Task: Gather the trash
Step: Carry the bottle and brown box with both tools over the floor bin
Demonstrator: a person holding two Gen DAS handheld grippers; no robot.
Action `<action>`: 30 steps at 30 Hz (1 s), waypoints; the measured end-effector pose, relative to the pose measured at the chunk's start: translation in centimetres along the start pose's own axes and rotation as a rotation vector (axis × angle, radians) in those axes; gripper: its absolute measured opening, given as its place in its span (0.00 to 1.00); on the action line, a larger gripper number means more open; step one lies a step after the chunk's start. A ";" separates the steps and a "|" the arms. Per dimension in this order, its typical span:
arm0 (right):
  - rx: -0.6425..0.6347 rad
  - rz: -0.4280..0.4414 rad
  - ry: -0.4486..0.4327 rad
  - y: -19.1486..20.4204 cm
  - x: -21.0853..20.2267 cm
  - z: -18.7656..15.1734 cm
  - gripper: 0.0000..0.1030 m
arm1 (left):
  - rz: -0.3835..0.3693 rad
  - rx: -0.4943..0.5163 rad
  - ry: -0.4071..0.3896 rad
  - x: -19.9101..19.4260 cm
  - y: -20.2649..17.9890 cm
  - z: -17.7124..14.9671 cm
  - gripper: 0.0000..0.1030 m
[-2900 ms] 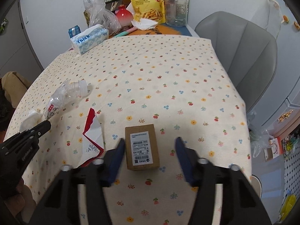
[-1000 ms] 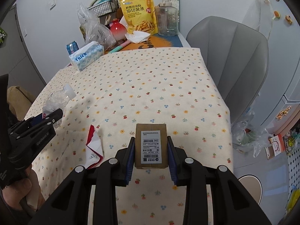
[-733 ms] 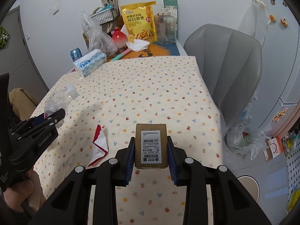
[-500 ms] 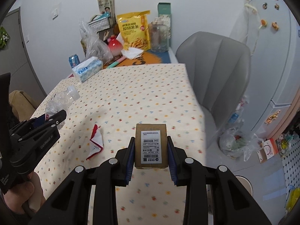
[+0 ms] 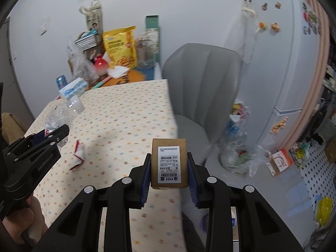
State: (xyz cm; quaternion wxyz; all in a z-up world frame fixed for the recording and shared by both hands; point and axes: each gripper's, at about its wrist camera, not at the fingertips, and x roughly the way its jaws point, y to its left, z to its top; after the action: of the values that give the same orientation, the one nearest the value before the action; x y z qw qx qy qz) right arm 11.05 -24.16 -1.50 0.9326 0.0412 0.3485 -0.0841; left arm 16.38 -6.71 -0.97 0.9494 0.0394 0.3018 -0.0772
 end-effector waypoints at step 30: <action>0.275 -0.228 0.012 -20.7 -2.4 -4.2 0.31 | -0.242 0.271 0.044 1.3 -22.7 -0.5 0.31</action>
State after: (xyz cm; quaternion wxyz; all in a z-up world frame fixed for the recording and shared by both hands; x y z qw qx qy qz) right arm 2.69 -43.65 -3.47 0.9005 0.1288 0.3417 -0.2361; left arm 13.23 -29.12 -2.76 0.9124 0.1322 0.3117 -0.2299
